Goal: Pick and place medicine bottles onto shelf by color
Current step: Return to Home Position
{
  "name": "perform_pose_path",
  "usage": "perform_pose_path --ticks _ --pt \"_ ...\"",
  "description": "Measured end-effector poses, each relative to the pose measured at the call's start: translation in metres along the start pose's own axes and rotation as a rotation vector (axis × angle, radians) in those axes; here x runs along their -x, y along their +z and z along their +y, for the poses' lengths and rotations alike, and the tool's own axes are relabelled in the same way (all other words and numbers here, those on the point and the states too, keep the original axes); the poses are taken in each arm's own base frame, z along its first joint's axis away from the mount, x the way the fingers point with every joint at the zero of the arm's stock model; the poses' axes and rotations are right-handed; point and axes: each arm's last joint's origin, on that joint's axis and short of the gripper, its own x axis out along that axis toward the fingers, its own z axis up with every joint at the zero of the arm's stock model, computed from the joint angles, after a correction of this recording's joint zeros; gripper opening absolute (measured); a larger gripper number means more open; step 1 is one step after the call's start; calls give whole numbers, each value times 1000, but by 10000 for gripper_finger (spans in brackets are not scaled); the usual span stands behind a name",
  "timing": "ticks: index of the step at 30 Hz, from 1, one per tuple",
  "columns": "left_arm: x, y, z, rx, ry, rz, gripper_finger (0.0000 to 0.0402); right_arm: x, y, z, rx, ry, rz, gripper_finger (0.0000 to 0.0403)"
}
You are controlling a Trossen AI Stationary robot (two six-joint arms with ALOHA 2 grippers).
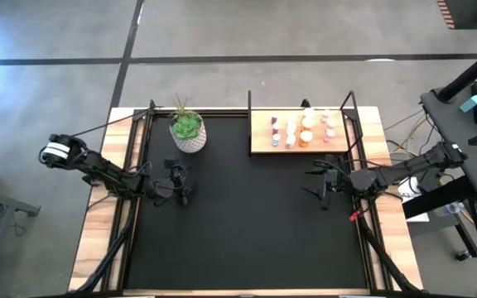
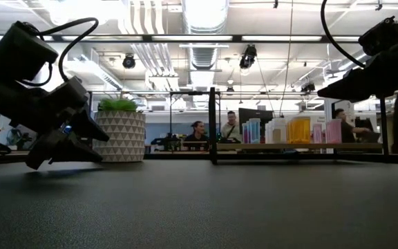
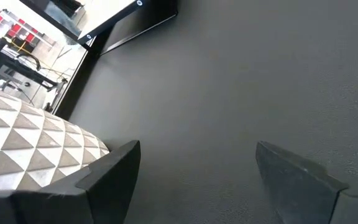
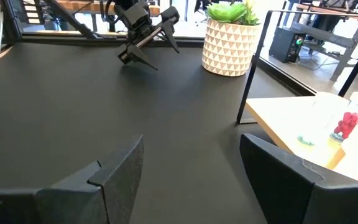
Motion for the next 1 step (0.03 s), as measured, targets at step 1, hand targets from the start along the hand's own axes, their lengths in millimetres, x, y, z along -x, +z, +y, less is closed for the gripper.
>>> perform_pose_path --ticks 1 --pt "0 0 0 0 0 0 302 0 0 0 0 0 0 256"
